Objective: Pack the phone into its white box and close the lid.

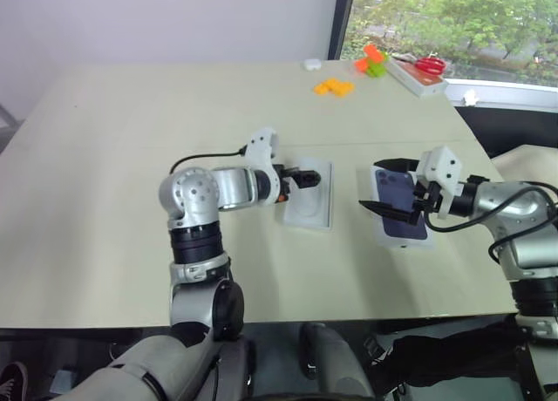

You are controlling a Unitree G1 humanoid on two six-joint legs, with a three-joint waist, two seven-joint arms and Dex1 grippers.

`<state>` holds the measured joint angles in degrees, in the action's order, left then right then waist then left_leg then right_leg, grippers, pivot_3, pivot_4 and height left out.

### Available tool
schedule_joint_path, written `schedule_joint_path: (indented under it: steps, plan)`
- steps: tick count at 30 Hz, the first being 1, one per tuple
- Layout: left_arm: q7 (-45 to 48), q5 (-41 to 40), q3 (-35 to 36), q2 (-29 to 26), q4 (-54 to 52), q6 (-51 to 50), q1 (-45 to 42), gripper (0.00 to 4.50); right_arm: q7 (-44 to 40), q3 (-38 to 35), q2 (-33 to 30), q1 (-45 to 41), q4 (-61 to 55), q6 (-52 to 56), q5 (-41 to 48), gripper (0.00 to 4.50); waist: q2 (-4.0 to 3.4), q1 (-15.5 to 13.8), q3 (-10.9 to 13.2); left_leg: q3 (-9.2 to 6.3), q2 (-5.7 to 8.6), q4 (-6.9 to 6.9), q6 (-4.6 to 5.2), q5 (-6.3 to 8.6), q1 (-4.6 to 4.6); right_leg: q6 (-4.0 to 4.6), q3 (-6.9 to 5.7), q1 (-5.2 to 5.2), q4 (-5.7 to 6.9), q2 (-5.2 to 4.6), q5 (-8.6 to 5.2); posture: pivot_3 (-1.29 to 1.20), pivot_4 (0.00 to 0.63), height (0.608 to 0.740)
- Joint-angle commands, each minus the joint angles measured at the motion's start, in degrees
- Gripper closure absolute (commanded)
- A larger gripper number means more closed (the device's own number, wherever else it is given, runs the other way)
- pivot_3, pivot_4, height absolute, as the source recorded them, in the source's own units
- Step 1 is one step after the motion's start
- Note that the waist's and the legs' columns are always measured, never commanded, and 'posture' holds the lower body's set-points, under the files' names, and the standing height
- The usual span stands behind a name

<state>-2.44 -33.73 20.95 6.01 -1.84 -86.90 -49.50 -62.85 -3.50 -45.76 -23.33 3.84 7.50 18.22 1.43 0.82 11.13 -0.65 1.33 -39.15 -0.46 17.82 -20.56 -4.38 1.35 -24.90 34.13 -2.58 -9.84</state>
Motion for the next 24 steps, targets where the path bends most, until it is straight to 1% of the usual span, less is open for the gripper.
schedule_joint_path:
  steps: [1, 3, 4, 6, 9, 11, 13, 16, 19, 24]
  plan:
    - [4.14, 0.11, -4.82, -2.33, -2.73, 3.95, 3.49, 0.05, 0.30, -1.02, 0.26, -1.01, -0.42, -0.62, 0.32, 0.00, -0.01, -0.01, -0.01, 0.00, -0.02, 0.01, 0.00, 0.00, 0.00, 0.00, 0.00, 0.00, 0.00, 0.00, 0.00, 0.00, 0.150, 0.740]
    - [5.23, -0.77, -4.21, -0.86, -2.21, 6.35, 5.22, 0.05, 0.69, -1.16, 0.58, -1.43, -0.22, -0.22, 0.59, 0.00, -0.01, -0.08, -0.01, 0.00, -0.03, 0.01, 0.00, 0.00, 0.02, 0.01, 0.01, 0.01, 0.00, -0.01, 0.00, 0.00, 0.150, 0.740]
    - [5.82, -1.81, -3.34, 0.25, -2.31, 7.41, 5.59, 0.28, 0.82, -1.14, 0.61, -1.64, -0.02, -0.10, 0.55, 0.00, 0.00, -0.12, 0.00, 0.00, -0.05, 0.01, 0.00, 0.00, 0.03, 0.01, 0.01, 0.02, 0.00, -0.03, 0.00, 0.00, 0.150, 0.740]
    - [5.52, 0.64, -6.43, 0.19, -0.16, 9.90, 5.45, 0.88, 1.04, -1.16, 0.64, -2.12, 0.72, -0.03, 0.41, 0.00, 0.02, -0.37, 0.01, -0.01, -0.03, -0.01, 0.00, 0.00, -0.02, 0.01, 0.01, 0.02, -0.01, -0.07, 0.00, 0.00, 0.150, 0.740]
    - [5.39, 3.55, -9.00, -0.11, 4.54, 14.41, 4.19, 2.38, 1.09, -0.87, 0.66, -2.70, 1.06, -0.35, -0.14, 0.00, 0.02, -0.25, 0.01, 0.01, 0.03, -0.02, 0.01, 0.00, 0.00, 0.01, 0.03, 0.07, -0.06, -0.08, 0.00, 0.00, 0.150, 0.740]
    - [5.75, 3.03, -8.55, 0.35, 6.33, 15.32, 3.14, 3.49, 1.07, -0.83, 0.69, -2.82, 0.86, -0.17, -0.04, 0.00, 0.02, -0.21, 0.01, 0.01, 0.06, -0.01, 0.02, 0.01, 0.02, 0.00, 0.02, 0.09, -0.07, -0.06, -0.01, 0.00, 0.150, 0.740]
    - [6.27, 3.16, -9.14, 0.07, 7.62, 15.95, 2.66, 4.43, 2.10, -1.08, 0.80, -3.39, 1.67, -1.01, -0.81, 0.00, 0.02, -0.05, 0.01, 0.01, 0.04, 0.00, 0.04, 0.02, 0.01, -0.02, 0.02, 0.08, -0.07, -0.05, -0.02, 0.00, 0.150, 0.740]
    - [6.55, 4.68, -11.46, -1.13, 9.19, 16.09, 2.98, 4.48, 3.23, -1.39, 0.87, -3.98, 2.67, -2.35, -1.83, 0.00, 0.02, -0.02, 0.01, 0.03, 0.03, 0.00, 0.06, 0.03, 0.05, -0.02, 0.03, 0.09, -0.07, -0.05, -0.02, 0.00, 0.150, 0.740]
    - [7.49, 5.01, -12.91, -1.26, 11.24, 16.01, 3.12, 4.48, 3.38, -1.27, 0.81, -3.24, 2.39, -3.00, -2.11, 0.00, 0.02, -0.04, 0.01, 0.03, 0.04, 0.00, 0.06, 0.03, 0.07, -0.03, 0.03, 0.09, -0.05, -0.04, -0.03, 0.00, 0.150, 0.740]
    - [9.05, 6.69, -14.44, -1.36, 16.53, 18.74, 1.74, 4.48, 3.29, -1.15, 0.47, -3.02, 2.40, -3.47, -2.57, 0.00, 0.02, -0.12, 0.01, 0.02, 0.01, 0.00, 0.06, 0.03, 0.05, -0.03, 0.03, 0.09, -0.06, -0.06, -0.03, 0.00, 0.150, 0.740]
